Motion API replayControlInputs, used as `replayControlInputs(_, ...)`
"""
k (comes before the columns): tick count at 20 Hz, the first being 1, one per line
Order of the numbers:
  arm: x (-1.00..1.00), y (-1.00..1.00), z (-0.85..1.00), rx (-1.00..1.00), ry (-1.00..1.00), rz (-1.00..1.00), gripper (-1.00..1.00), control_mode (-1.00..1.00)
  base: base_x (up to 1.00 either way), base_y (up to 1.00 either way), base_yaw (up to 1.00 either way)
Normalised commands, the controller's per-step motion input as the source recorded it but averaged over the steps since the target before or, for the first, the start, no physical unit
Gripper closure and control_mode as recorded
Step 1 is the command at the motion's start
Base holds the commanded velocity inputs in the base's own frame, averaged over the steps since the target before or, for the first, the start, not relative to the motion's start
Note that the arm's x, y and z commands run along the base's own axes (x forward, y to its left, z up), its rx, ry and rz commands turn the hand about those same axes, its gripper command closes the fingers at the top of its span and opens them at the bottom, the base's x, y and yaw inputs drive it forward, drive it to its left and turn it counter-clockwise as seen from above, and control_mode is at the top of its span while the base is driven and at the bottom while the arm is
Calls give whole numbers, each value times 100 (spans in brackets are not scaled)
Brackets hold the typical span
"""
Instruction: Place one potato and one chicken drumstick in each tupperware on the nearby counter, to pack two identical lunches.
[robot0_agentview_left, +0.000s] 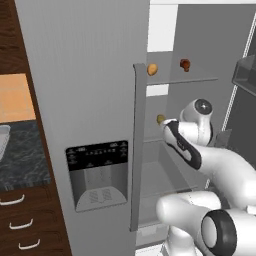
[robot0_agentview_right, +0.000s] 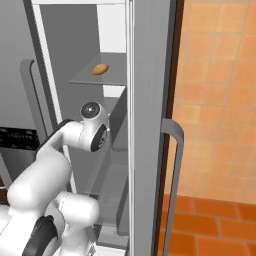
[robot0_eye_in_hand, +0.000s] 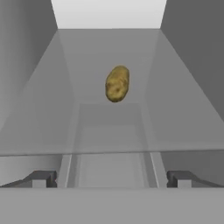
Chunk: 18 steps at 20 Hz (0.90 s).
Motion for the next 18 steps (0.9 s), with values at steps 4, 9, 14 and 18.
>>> replayControlInputs(4,66,-3,-14,0,0,0,-100,-100,0,0,0)
replayControlInputs(9,60,-8,-14,0,1,0,-100,-100,0,0,0)
replayControlInputs(14,50,-5,-20,0,6,0,-100,-100,0,0,0)
replayControlInputs(18,51,-1,-26,0,7,0,-100,-100,0,0,0)
